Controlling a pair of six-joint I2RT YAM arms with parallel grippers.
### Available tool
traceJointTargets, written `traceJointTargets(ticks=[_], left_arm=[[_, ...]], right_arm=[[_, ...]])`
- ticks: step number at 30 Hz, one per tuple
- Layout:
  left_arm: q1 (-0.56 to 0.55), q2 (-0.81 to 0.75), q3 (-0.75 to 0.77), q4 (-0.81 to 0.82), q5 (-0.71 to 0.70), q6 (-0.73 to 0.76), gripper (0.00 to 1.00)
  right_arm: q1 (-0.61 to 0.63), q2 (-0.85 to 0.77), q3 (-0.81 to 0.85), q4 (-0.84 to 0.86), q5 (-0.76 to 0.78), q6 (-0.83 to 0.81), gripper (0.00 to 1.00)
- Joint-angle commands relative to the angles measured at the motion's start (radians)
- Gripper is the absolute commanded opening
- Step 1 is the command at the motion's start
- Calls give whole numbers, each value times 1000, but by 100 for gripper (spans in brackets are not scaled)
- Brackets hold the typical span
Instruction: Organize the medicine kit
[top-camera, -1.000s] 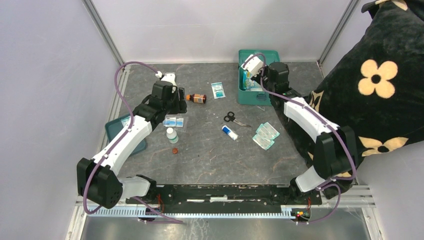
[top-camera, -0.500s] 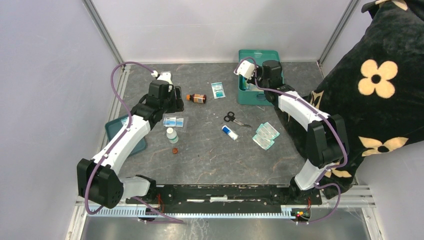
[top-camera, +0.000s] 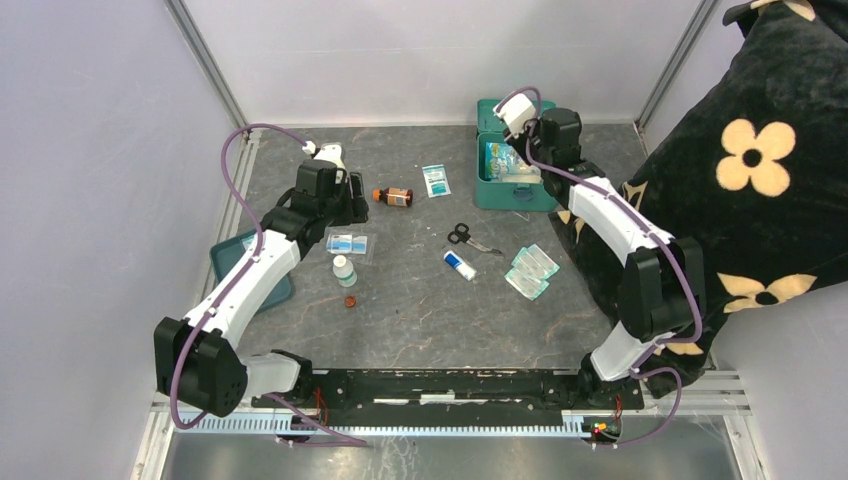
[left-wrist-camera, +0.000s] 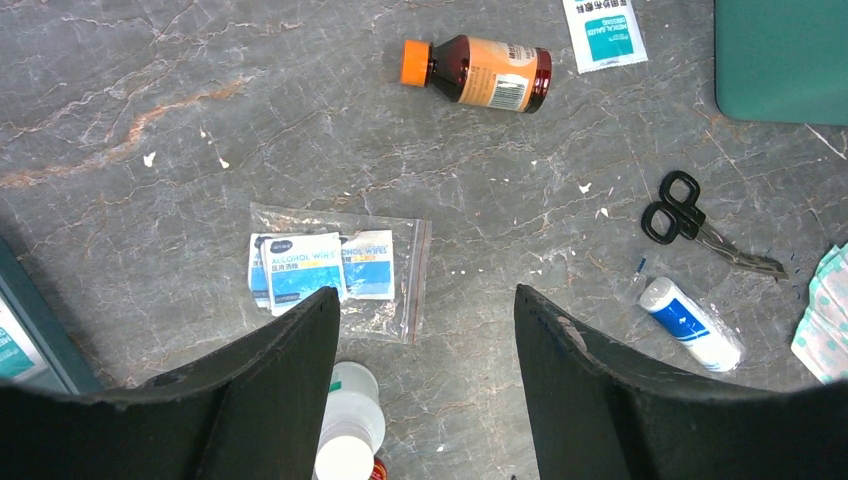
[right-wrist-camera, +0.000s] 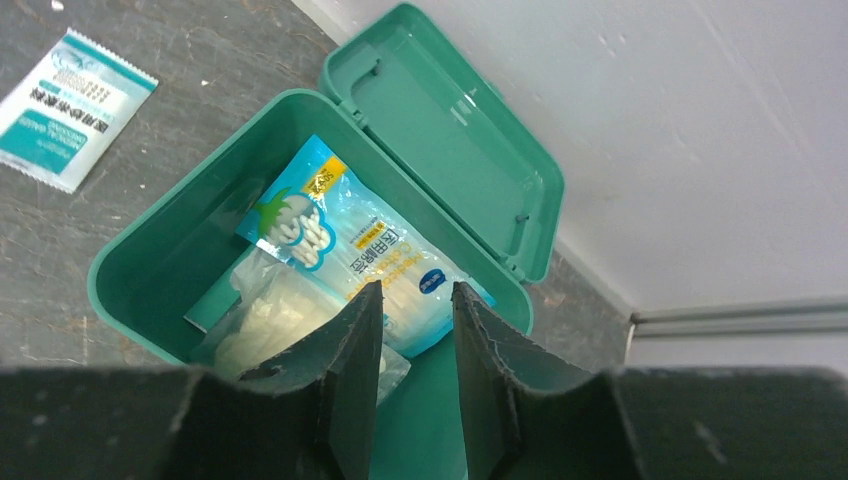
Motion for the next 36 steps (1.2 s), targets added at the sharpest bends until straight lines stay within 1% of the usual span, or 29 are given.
traceJointTargets(ticks=[1, 6, 8, 11, 15, 18, 25, 36], left_arm=[[7, -2, -10, 54, 29, 19, 71], [8, 0, -10, 55, 33, 17, 72], [9, -1, -10, 55, 30, 18, 72], [10, -3, -10, 54, 28, 18, 72], [12, -3, -10, 55, 25, 18, 72], [14, 2, -8, 56, 27, 17, 72], [27, 7, -5, 59, 44, 16, 72], [55, 35, 0, 71, 93, 6, 72]], right_arm=[[-33, 42, 125, -99, 27, 207, 37], [-51, 109, 156, -99, 23, 377, 34], [-53, 144, 182, -96, 41, 430, 29], [-58, 204, 225, -95, 64, 495, 18], [-70, 266, 258, -67, 96, 554, 14], [-78, 300, 269, -43, 112, 601, 9], [-89, 368, 296, 5, 143, 632, 5], [-105, 461, 360, 8, 140, 636, 4]])
